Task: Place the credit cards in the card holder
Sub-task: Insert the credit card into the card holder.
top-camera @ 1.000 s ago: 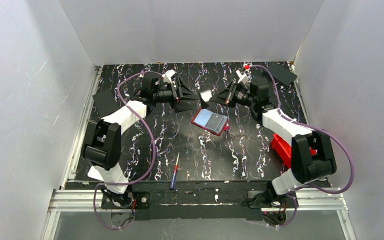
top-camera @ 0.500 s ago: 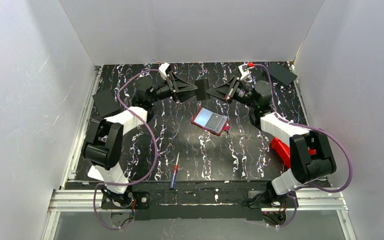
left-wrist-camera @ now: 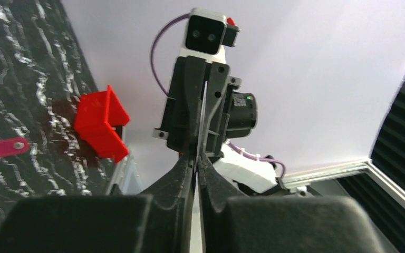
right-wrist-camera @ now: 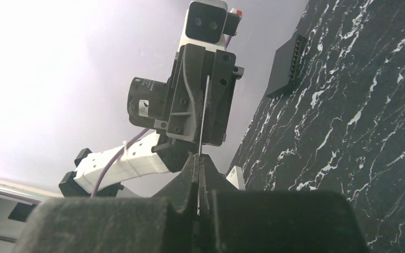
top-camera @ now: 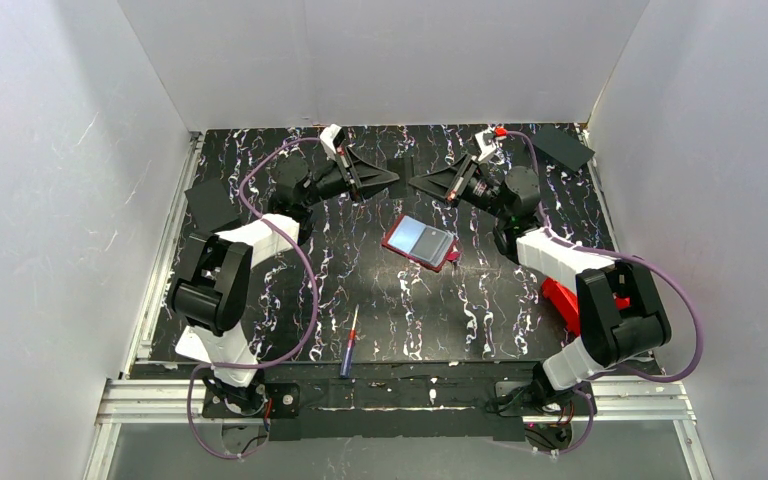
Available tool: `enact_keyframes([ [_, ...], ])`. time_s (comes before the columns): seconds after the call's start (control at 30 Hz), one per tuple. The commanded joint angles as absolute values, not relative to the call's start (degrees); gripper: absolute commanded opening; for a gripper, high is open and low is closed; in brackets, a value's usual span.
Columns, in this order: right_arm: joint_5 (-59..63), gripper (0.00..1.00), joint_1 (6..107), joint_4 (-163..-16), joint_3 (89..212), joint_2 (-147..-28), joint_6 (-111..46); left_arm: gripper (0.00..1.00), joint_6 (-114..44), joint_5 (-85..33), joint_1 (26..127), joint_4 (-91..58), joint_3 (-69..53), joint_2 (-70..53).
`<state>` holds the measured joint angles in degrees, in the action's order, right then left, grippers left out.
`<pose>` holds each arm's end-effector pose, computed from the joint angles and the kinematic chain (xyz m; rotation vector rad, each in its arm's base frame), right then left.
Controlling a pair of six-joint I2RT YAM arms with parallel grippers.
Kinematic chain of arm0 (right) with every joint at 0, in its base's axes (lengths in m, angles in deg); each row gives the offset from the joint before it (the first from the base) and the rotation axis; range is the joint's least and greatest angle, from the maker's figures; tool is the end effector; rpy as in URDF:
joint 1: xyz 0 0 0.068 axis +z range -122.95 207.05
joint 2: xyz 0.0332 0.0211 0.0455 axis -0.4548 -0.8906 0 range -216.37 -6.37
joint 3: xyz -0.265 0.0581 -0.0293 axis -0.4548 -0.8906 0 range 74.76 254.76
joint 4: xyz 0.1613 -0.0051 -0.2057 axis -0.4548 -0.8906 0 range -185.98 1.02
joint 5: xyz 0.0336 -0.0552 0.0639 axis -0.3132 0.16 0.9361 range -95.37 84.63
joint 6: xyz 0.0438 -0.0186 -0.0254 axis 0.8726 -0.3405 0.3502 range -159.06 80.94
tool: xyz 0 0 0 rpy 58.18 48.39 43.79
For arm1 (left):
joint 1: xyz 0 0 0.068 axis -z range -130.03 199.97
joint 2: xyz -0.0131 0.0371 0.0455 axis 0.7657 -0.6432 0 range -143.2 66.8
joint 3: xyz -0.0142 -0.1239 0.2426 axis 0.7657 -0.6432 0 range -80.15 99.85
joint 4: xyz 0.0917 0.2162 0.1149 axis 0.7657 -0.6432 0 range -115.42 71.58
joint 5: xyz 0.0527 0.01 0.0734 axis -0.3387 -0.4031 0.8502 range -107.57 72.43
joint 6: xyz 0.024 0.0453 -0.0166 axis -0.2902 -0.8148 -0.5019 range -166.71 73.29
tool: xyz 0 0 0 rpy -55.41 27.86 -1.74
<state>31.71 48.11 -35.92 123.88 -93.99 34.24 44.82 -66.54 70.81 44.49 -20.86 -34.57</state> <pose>0.3069 0.1413 0.2975 0.0758 1.6226 1.7529 0.3502 -0.1620 0.2872 -0.0567 1.7099 -2.0821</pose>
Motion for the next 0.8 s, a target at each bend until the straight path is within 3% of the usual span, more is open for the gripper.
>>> enact_keyframes([
  [0.0, 29.1, 0.01, 48.3, -36.0, 123.3, -94.0, 30.9, 0.00, 34.3, -67.1, 71.0, 34.4, -19.9, -30.9],
  [0.03, 28.8, 0.09, 48.2, -41.2, 124.0, -93.6, 27.2, 0.00, 29.2, -67.8, 70.8, 28.7, -18.9, -30.4],
  [0.13, 24.2, 0.52, 46.9, -68.3, 128.3, -91.2, 7.9, 0.00, 9.4, -71.2, 69.0, 5.3, -13.2, -31.1],
  [0.17, 22.4, 0.62, 46.5, -75.3, 129.5, -90.5, 1.8, 0.00, 2.5, -71.9, 68.2, -2.3, -10.7, -31.9],
  [0.27, 20.5, 0.78, 44.9, -89.6, 132.0, -90.8, -9.6, 0.00, -27.8, -65.6, 67.9, -35.5, 3.3, -36.6],
  [0.33, 23.3, 0.79, 43.5, -94.0, 132.9, -93.3, -13.2, 0.00, -40.1, -62.7, 68.6, -51.3, 12.2, -42.1],
  [0.47, 26.0, 0.72, 41.5, -102.2, 135.0, -99.6, -17.1, 0.00, -44.8, -66.8, 68.6, -63.9, 25.3, -53.4],
  [0.57, 26.0, 0.66, 40.6, -101.0, 133.4, -101.9, -15.0, 0.00, -43.5, -69.0, 69.0, -63.5, 28.9, -57.5],
  [0.77, 25.3, 0.63, 39.9, -97.9, 134.3, -107.7, -13.2, 0.00, -41.1, -71.7, 70.5, -60.0, 32.0, -62.8],
])
